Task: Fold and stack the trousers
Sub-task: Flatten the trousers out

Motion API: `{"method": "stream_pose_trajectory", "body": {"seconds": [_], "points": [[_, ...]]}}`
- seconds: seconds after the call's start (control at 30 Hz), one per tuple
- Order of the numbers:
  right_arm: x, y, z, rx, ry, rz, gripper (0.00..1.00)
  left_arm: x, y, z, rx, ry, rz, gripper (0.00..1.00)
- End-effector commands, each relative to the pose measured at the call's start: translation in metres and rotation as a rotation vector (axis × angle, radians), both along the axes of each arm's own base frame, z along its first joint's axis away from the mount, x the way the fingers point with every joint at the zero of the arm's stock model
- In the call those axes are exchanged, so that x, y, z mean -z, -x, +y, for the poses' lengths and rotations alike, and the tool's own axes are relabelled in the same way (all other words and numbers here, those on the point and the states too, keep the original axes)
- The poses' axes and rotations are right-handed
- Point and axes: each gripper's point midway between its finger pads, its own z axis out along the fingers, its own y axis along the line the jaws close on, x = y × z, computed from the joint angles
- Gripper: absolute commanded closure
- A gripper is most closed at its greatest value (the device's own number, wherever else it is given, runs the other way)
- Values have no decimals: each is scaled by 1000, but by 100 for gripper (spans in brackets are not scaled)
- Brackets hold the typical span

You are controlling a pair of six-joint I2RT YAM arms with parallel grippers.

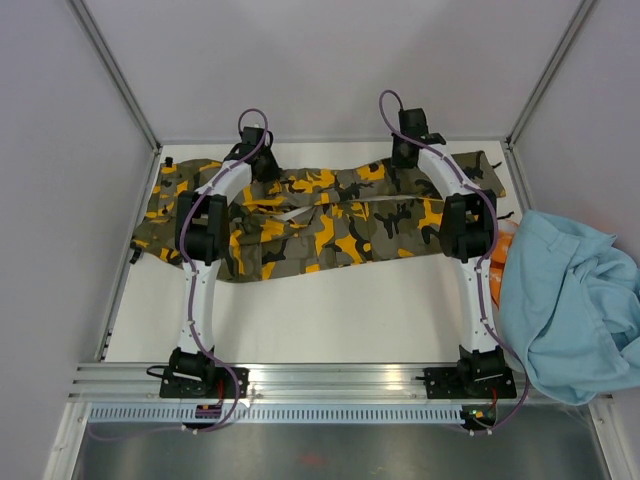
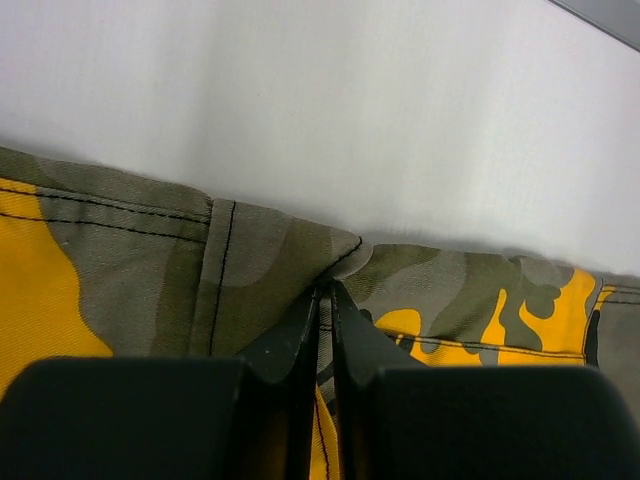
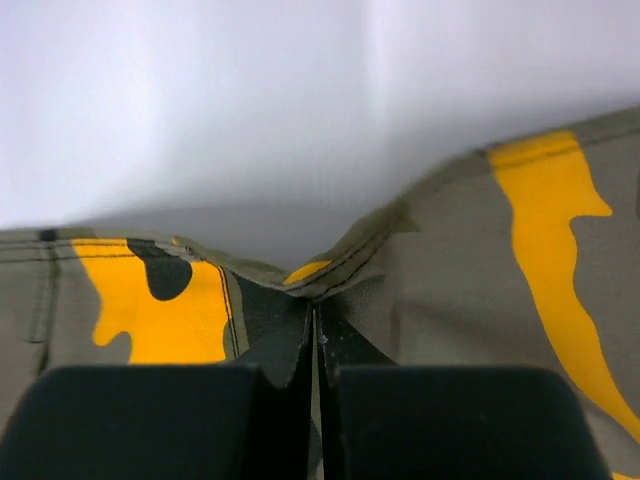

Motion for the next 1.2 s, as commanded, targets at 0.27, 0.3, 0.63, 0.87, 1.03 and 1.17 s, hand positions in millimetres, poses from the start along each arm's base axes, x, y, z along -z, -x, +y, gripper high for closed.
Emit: {"method": "stream_pose_trajectory", "body": {"seconds": [0.27,0.3,0.63,0.87,1.03,1.17], "points": [[-85,-80,27,-60,-97,-413,100,-21,-21,34,-128,-30,-56,85],[-83,-82,27,-65,-94,-415,100,-24,-25,37,-150,-34,-74,85],[-53,-82,-1,-35,-64,-349,27,-40,-63,74,-321,-99,-194,85],[-99,-47,-6,-71,-72,-331,15,-49,-67,72,-282,-82,-206,85],[-127,-19,-44,90,-46,-316,30,-93,-42,58,-159,-90,-222,85],[-96,2,-98,264,-116,-227,42,-148,3,22,-14,-56,-314,80]]}}
